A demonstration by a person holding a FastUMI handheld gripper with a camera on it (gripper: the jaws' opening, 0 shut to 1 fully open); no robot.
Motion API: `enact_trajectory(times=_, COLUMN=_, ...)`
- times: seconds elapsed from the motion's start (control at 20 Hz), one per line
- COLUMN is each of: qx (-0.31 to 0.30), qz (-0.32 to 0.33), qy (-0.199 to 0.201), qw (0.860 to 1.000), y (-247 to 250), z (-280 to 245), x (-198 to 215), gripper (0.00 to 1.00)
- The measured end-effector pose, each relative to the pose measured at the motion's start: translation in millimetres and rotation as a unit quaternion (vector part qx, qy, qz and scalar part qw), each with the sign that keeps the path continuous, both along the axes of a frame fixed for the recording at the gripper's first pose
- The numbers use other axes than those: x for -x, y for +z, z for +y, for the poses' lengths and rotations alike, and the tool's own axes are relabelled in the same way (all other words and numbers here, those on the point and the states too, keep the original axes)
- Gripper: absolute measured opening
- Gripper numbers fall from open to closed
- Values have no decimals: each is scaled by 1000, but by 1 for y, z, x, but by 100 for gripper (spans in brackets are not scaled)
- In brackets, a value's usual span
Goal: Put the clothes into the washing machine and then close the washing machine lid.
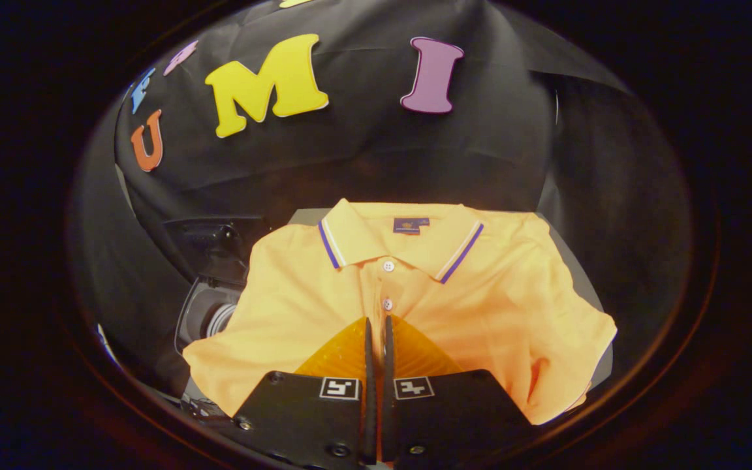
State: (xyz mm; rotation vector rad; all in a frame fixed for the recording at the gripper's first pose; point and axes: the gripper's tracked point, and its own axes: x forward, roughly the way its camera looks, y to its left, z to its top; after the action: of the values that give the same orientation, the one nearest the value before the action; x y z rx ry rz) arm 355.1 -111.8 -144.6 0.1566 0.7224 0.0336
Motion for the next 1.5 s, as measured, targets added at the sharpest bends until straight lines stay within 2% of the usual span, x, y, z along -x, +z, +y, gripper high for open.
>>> enact_trajectory(times=0.3, qx=3, qz=0, qy=13, qw=1000, y=9, z=27, x=2, gripper=6)
enact_trajectory(times=0.45, qx=-35, qz=-3, qy=11, qw=999, y=15, z=51, x=9, gripper=5)
enact_trajectory(times=0.95, qx=-61, qz=-33, qy=111, qw=991, y=63, z=183, x=5, gripper=5)
enact_trajectory(times=1.5, qx=-86, qz=-44, qy=179, qw=979, y=90, z=300, x=-9, gripper=5)
